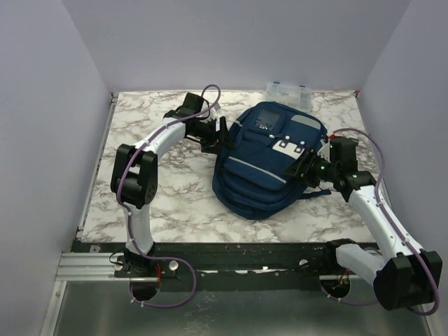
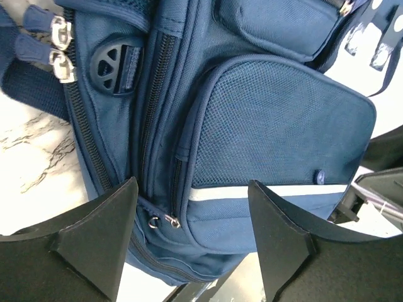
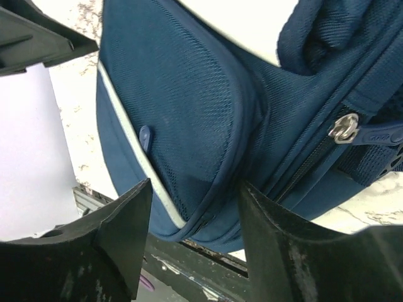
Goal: Pack the student bag
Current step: Zip the student bag at the center of the board.
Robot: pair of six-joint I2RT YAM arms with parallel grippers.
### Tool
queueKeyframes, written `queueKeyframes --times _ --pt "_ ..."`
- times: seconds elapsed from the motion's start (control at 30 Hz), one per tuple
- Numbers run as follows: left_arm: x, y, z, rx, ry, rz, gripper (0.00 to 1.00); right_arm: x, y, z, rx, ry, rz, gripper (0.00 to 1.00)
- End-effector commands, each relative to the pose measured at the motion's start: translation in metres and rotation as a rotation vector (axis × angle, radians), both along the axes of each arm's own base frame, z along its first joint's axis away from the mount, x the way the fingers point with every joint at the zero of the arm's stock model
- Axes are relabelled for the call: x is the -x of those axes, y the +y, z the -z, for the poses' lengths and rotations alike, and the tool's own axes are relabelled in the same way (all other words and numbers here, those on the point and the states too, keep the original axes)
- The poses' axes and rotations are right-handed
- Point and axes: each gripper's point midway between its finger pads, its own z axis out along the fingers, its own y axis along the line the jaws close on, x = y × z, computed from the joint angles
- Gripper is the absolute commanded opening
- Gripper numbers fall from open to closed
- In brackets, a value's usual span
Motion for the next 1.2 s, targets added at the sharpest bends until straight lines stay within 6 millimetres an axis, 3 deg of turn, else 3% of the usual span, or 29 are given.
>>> queueKeyframes --times 0.0,0.2,0.4,0.67,0.87,1.0,1.17 --pt "0.01 -0.02 0.011 0.018 0.0 0.105 0.7 -0.016 -0.004 0.008 0.039 -0.016 0.015 0.55" --pt "0.015 -0.033 0.025 0.04 0.063 0.13 0.53 -0.024 -0.007 0.021 0.066 0.008 0.033 0.52" --pt "0.015 -0.033 0.024 0.045 0.079 0.12 0.28 -0.039 -0.017 0.02 0.12 -0.02 0.07 0.49" --pt "0.025 -0.036 0.0 0.114 0.079 0.14 0.0 -0.075 -0.039 0.028 0.284 -0.032 0.117 0.47" --pt "0.038 -0.035 -0.021 0.165 0.103 0.131 0.0 -0.082 -0.045 0.018 0.462 -0.06 0.105 0.51" --pt "0.037 -0.034 -0.028 0.167 0.099 0.105 0.0 -0.081 -0.041 -0.015 0.701 -0.15 0.124 0.66" --pt "0.035 -0.033 -0.027 0.195 0.152 0.092 0.0 -0.075 0.009 -0.038 0.833 -0.279 -0.035 0.74"
